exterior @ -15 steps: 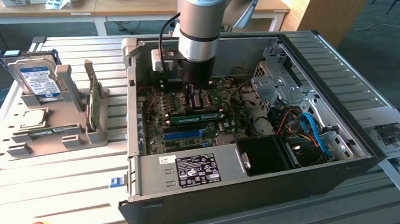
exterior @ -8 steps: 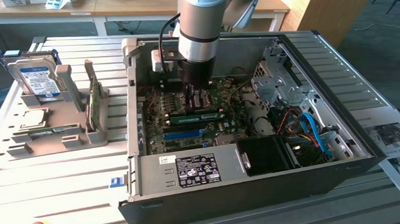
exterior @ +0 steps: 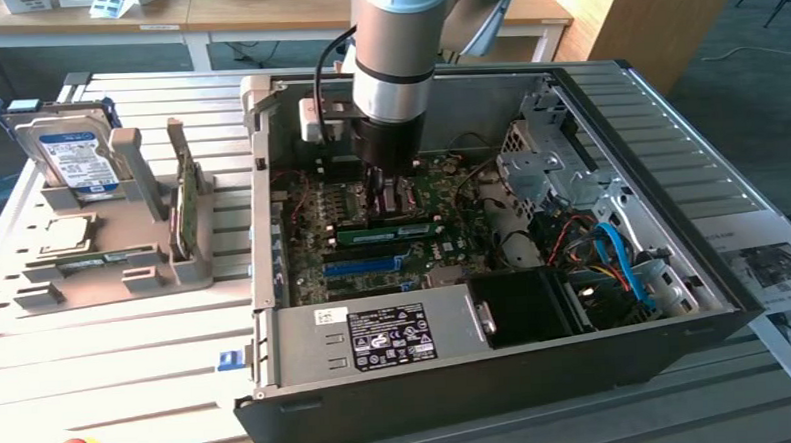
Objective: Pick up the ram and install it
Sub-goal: 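Press down the ram until it locks into place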
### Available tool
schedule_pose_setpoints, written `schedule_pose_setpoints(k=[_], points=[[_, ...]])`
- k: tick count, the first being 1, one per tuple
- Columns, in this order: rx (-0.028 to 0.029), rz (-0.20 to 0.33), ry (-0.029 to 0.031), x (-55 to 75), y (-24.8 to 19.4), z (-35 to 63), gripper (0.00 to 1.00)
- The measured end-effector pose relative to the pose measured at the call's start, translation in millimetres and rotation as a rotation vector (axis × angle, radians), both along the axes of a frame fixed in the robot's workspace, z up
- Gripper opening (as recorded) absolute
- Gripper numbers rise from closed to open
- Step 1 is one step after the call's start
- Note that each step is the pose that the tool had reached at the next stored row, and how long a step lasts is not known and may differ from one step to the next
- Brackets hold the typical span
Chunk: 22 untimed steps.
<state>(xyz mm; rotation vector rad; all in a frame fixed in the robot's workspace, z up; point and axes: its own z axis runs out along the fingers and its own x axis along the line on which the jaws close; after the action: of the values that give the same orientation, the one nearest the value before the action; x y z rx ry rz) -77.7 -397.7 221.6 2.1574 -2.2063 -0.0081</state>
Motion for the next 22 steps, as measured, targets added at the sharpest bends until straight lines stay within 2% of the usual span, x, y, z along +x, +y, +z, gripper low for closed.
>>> schedule_pose_setpoints(k=[9,22], points=[[-0.0002,0.000,0.0009,0.0,0.0,9.9,0.11],[0.0000,0.000,0.0002,-0.2,-2.5,9.5,0.11]])
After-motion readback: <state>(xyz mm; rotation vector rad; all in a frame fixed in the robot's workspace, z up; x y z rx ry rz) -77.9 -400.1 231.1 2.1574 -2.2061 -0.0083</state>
